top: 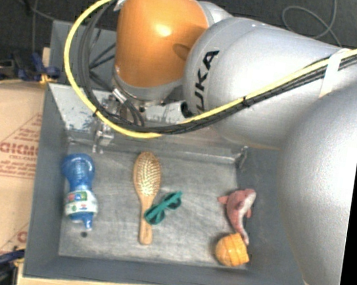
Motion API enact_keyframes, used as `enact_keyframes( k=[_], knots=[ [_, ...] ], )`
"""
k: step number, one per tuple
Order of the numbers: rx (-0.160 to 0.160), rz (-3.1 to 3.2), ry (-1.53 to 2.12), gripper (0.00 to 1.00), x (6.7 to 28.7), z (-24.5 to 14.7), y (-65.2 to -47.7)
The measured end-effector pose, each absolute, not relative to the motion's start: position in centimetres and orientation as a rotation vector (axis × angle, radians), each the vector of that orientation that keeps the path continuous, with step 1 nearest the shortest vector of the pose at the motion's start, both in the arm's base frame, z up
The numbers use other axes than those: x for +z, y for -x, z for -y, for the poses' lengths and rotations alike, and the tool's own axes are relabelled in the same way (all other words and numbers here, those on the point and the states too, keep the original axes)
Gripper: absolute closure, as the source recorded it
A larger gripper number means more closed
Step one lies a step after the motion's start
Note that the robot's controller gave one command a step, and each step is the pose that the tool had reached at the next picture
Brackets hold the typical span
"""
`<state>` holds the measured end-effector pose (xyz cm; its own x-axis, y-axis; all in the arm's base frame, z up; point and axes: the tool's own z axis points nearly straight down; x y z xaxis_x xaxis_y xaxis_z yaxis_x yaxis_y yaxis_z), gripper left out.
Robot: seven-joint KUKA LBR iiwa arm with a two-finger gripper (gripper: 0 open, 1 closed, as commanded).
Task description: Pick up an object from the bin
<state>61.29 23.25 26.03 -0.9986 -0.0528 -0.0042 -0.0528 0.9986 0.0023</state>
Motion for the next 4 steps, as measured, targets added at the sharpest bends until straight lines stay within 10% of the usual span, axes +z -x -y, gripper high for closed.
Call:
enact_keyframes(
  k=[1, 2, 3, 4],
  knots=[
    [0.001, -3.13, 0.168, 1.0, 23.0, -23.4, -61.8],
    [0.002, -3.075, 0.626, 0.0, 19.1, -21.4, -62.7],
    [0.004, -3.075, 0.625, 0.0, 19.1, -21.5, -62.7],
    [-0.019, -3.082, 0.458, 1.0, 8.9, -22.8, -62.1]
  ],
)
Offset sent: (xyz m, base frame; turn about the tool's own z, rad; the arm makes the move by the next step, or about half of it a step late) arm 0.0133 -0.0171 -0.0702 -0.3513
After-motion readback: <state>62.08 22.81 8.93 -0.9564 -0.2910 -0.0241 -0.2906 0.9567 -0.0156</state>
